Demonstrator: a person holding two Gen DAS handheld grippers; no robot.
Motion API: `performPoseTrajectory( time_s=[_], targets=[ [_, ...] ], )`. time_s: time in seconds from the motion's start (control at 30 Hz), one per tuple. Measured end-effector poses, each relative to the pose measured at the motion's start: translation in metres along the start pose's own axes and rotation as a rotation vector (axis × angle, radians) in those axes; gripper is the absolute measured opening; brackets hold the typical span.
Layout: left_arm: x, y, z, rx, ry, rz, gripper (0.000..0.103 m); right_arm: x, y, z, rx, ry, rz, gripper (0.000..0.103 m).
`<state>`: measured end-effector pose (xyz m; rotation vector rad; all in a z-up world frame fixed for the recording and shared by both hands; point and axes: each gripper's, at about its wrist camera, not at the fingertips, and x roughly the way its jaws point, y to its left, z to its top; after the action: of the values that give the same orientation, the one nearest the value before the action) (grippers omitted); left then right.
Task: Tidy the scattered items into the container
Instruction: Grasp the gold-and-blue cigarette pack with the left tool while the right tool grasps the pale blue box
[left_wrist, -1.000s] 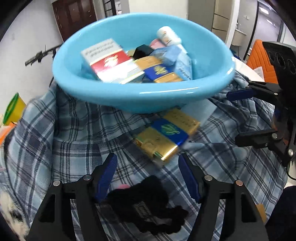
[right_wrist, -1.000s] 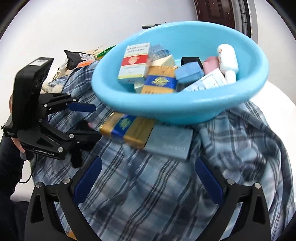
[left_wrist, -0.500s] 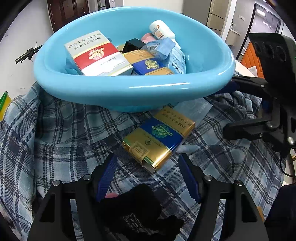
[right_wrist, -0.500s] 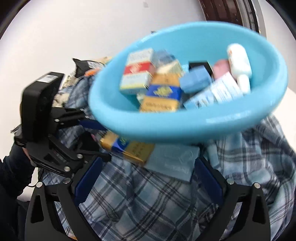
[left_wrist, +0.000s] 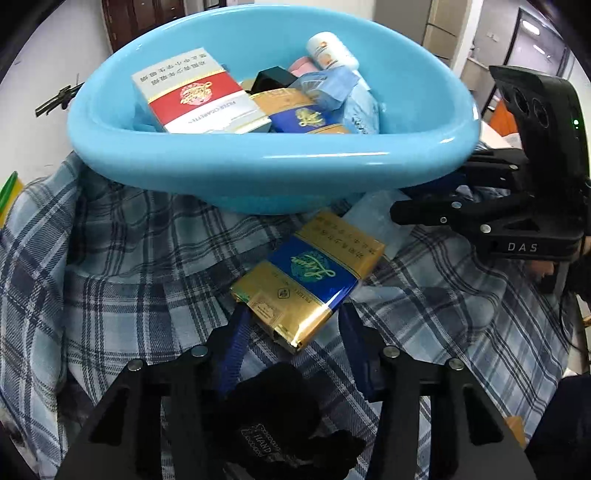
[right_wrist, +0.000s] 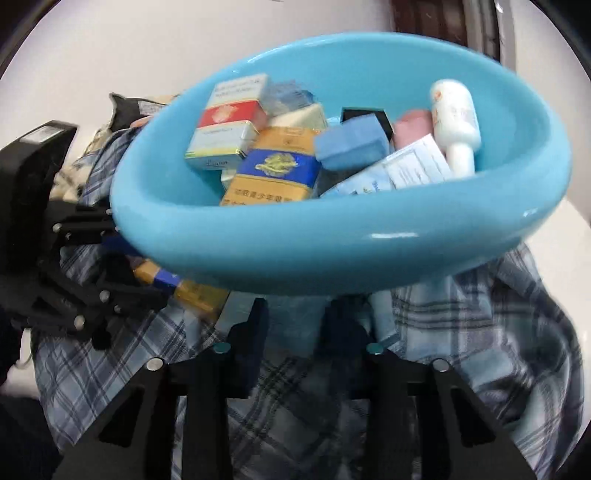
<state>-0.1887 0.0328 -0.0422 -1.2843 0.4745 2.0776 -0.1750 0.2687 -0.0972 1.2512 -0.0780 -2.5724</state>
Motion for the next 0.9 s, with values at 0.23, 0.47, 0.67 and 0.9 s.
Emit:
performPoseTrajectory(
  time_s=[0.23, 0.47, 0.67, 0.9],
  targets=[
    [-0.003, 0.004, -0.004, 0.001, -0.003, -0.017, 0.051, 0.001, 0.009, -0.002, -0.09, 0.03, 0.034, 0.059],
    [-0.003, 0.0, -0.005, 0.036, -0.026, 0.003, 0.067, 0.011, 0.026, -0.007, -0.119, -0.001, -0.043, 0.073],
    [-0.001, 0.0, -0.004, 0.046, -0.027, 0.008, 0.068, 0.02, 0.025, -0.006, -0.104, 0.016, -0.071, 0.073],
    [-0.015, 0.004, -0.013, -0.001, -0.036, -0.052, 0.047, -0.002, 0.023, -0.013, -0.075, 0.021, -0.064, 0.07]
  ],
)
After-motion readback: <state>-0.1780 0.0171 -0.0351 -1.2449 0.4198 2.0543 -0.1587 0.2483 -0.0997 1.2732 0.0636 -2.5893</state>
